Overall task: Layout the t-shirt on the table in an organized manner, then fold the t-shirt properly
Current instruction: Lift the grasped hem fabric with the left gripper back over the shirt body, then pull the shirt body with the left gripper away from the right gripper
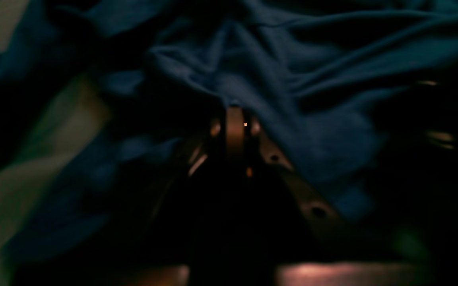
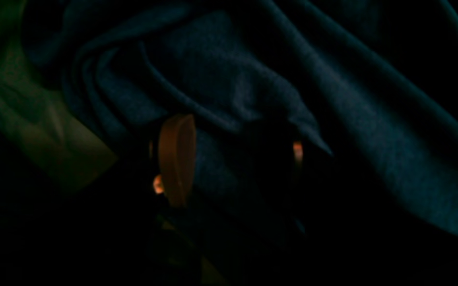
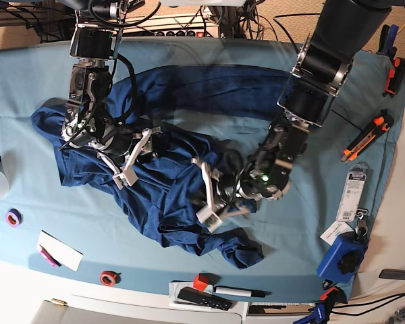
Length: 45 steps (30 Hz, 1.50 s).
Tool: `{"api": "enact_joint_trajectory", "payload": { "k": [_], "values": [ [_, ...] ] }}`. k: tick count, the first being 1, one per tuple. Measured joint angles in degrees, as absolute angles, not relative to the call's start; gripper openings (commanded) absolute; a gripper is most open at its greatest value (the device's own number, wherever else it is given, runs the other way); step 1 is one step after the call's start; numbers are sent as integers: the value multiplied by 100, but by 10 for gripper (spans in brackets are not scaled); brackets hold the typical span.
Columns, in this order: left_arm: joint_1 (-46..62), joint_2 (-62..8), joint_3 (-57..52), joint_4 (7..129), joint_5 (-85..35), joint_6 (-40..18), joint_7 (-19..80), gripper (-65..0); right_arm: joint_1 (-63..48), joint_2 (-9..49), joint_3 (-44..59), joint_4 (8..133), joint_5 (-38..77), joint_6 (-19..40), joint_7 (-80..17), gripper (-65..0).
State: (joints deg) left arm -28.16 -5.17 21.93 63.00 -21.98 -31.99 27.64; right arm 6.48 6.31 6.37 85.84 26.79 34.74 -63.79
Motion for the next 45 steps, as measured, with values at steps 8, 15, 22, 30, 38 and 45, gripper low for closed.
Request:
{"api": "enact_joint_trajectory", "payload": {
  "k": [8,15,22,30,38,45],
  "values": [
    [-2926,-869,2196,6556,-4464,-3962,4066,-650,648,617,637,8584,2593,3474,-6337,-359],
    [-2954,-1111,2198,6635,-5865,-3968,5872,-650,648,617,637,8584,2593,3476,-6311,-359],
    [-2941,-1584,2196,6639,-7352,-3975,7303,-650,648,617,637,8584,2550,3476,-6292,-359],
    [-2941,-1907,2196,6639,-8213,-3975,7872,-650,648,617,637,8584,2510,3476,-6270,-359],
    [-2952,-2388,2206,6641,-8342,-3994,8025,-650,648,615,637,8584,2423,3481,-6250,-359],
    [-2926,-2670,1131,6648,-8344,-3994,8060,-650,646,602,637,8584,2331,3481,-6095,-359]
  ]
}}
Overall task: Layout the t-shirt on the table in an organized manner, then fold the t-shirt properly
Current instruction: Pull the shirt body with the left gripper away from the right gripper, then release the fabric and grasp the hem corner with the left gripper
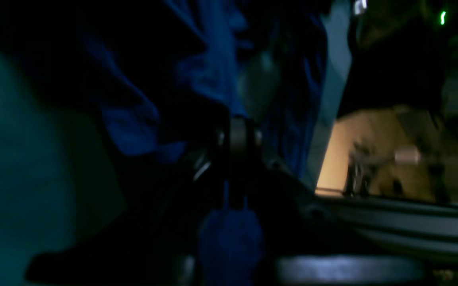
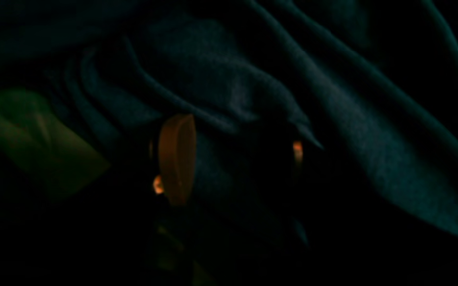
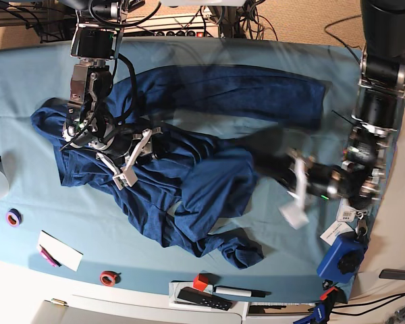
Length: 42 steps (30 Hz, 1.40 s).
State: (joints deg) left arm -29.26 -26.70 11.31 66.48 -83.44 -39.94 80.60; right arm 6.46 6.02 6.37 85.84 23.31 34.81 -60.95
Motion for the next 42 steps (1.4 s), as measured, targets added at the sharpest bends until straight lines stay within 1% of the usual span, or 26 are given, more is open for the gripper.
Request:
{"api": "enact_joint_trajectory", "payload": {
  "k": [6,12,16,23,29,37,38,41,42],
  "values": [
    [-2858,-2923,-67,6650,-8346,-3997,8060,-650,705,604,655,8567,2163,3452,-5555,-359],
    [-2281,-3194,-569,6650,-8342,-3994,8068,-650,1170,607,676,8554,2257,3457,-5347,-359],
    [-1859,-3223,-609,6650,-8344,-3997,8062,-650,1354,602,674,8554,2523,3454,-5369,-359],
    [-1428,-3229,-613,6648,-8344,-3997,8058,-650,1415,602,674,8554,2512,3457,-5531,-359],
    [-1385,-3378,-613,6648,-8346,-3997,8040,-650,1391,620,701,8554,2163,3457,-5555,-359],
    [-1382,-3682,-613,6648,-8346,-3997,8038,-650,1378,635,751,8554,2143,3457,-5699,-359],
    [-1385,-3682,-613,6648,-8346,-3994,8038,-642,1372,635,749,8554,2145,3457,-5697,-359],
    [-1385,-3684,-613,6648,-8344,-3997,8040,-436,1354,635,751,8554,2145,3457,-5699,-359],
    [-1385,-3684,-613,6648,-8346,-3997,8038,-387,1350,635,751,8554,2145,3457,-5699,-359]
  ]
}}
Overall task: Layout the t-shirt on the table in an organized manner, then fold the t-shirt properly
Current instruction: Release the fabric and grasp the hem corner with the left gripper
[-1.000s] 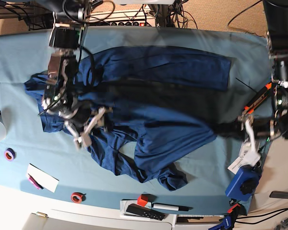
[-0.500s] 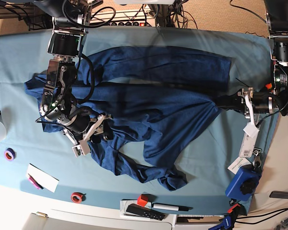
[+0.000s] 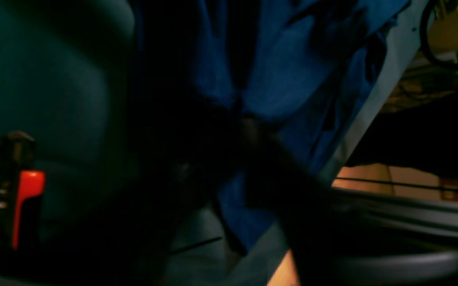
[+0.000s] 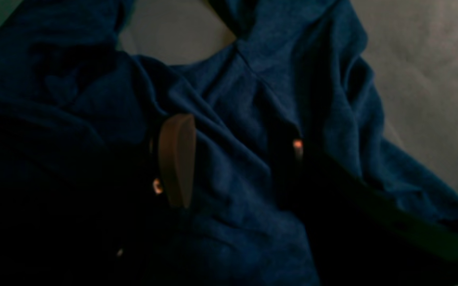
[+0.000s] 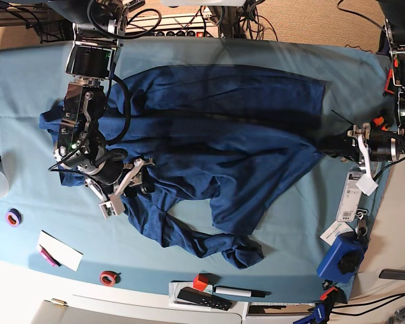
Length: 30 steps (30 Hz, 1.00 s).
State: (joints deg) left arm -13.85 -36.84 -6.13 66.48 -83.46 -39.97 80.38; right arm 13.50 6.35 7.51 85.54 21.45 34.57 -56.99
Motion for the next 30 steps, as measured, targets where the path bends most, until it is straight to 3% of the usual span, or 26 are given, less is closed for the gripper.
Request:
{"api": "enact_joint_trajectory", "payload": {
  "k": [2,8,12,20,24,30],
  "values": [
    [-1382,-3684,-613,6648,-8344,-3994,8038,-349,1347,635,749,8554,2145,3457,-5708,-359],
    [-1415,-3684,-613,6648,-8344,-3994,8031,-350,1350,635,751,8554,2145,3457,-5747,-359],
    [-1734,-3522,-620,6646,-8165,-3994,7207,-350,1347,633,749,8554,2145,3457,-5784,-359],
    [-2808,-2202,-617,6637,-4668,-3922,5103,-380,1076,631,746,8554,2209,3457,-5765,-359],
    [-3247,-1791,-222,6560,-3597,-3358,4370,-380,982,620,751,8554,2189,3457,-5758,-359],
    [-3334,-1509,1103,6132,-1695,-1933,3085,-380,937,617,751,8552,2189,3457,-5712,-359]
  ]
}}
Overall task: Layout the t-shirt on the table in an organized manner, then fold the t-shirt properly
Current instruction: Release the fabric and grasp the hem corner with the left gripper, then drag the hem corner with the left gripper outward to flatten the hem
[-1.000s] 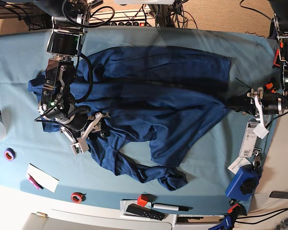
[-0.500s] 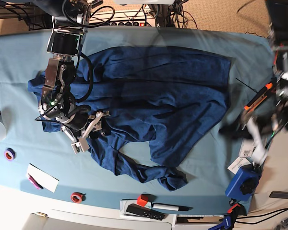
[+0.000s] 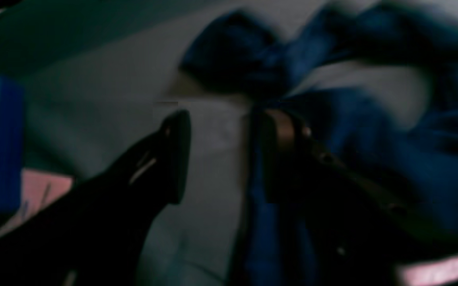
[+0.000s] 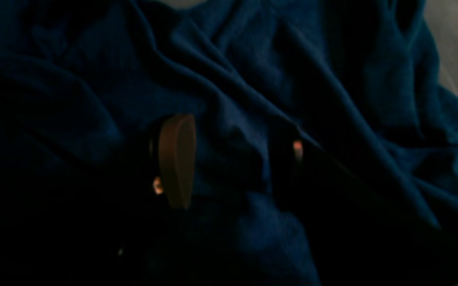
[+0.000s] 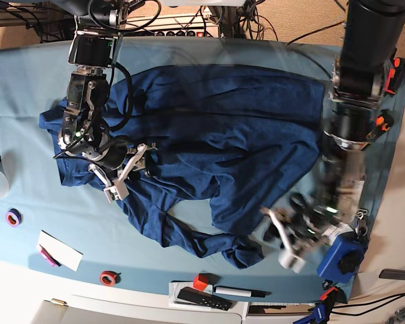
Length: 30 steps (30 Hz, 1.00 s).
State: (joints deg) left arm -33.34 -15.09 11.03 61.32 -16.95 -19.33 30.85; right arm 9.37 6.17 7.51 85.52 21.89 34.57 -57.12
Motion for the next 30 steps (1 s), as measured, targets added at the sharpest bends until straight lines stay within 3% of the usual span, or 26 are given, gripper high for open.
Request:
{"api": "enact_joint_trajectory", "payload": {
  "k": [3,6,9,22,30],
  "values": [
    [-3334,-1400,1625,5791,-1527,-1603,2718,-388,937,617,749,8549,2198,3457,-5695,-359],
    [-3433,-1295,1806,5231,-1094,-1308,2681,-440,937,620,751,8549,2198,3459,-5699,-359],
    [-3579,-1291,1802,4589,-1249,-1269,2484,-442,937,617,749,8552,2191,3459,-5697,-359],
    [-3861,-1085,1712,4023,-2198,-2255,2541,-442,930,617,751,8552,2189,3457,-5697,-359],
    [-4123,-904,1656,4023,-2213,-2390,2473,-442,930,617,749,8552,2187,3457,-5697,-359]
  ]
}}
